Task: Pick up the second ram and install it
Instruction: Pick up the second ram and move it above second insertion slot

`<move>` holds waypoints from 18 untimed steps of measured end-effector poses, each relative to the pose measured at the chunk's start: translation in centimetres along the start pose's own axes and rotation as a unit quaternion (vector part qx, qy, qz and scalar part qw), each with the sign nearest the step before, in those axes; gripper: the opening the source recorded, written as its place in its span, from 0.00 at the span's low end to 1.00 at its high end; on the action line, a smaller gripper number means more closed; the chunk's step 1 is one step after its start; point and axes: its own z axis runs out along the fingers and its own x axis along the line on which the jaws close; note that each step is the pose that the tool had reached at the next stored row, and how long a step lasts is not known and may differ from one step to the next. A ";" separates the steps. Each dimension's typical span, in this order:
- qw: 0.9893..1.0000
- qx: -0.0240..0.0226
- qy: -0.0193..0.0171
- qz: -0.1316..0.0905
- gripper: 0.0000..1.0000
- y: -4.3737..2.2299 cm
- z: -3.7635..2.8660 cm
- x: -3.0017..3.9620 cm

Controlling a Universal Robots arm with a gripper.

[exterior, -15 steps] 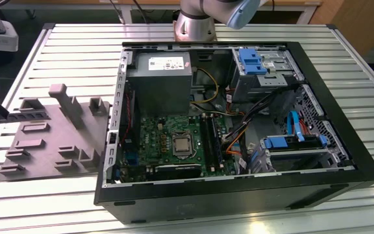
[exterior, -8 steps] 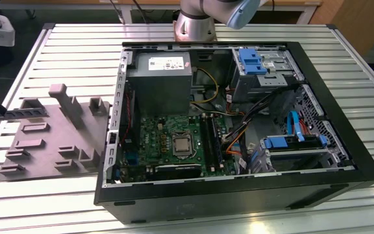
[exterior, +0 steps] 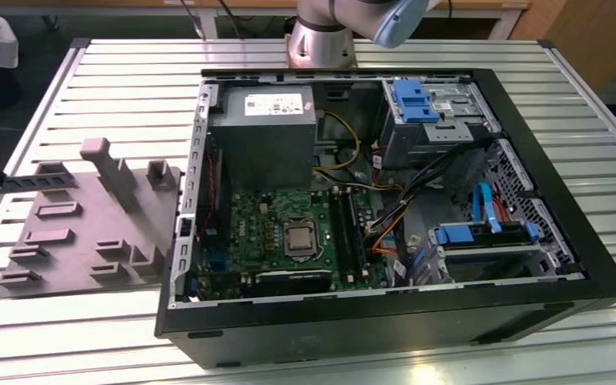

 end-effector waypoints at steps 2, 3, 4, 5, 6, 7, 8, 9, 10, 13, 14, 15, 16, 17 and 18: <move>1.000 0.000 0.000 0.000 0.11 0.01 -0.17 -0.01; 1.000 0.000 0.000 0.000 0.11 0.01 -0.26 -0.02; 1.000 0.000 0.000 0.000 0.11 0.01 -0.35 -0.02; 1.000 0.001 0.000 0.000 0.11 0.01 -0.41 -0.03; 1.000 0.001 0.000 0.000 0.11 0.01 -0.42 -0.03; 1.000 0.001 0.000 0.000 0.11 0.01 -0.42 -0.03; 1.000 0.001 0.000 0.000 0.11 0.01 -0.42 -0.03; 1.000 0.001 0.000 0.000 0.11 0.01 -0.44 -0.03; 1.000 0.001 0.000 0.000 0.11 0.01 -0.45 -0.03; 1.000 0.001 0.000 0.000 0.11 0.01 -0.46 -0.03; 1.000 0.001 0.000 0.000 0.11 0.02 -0.50 -0.04; 1.000 0.001 0.000 0.000 0.11 0.02 -0.53 -0.04; 1.000 0.001 0.000 0.000 0.11 0.02 -0.57 -0.04; 1.000 0.001 0.000 0.000 0.11 0.02 -0.61 -0.05; 1.000 0.001 0.000 0.000 0.11 0.02 -0.66 -0.05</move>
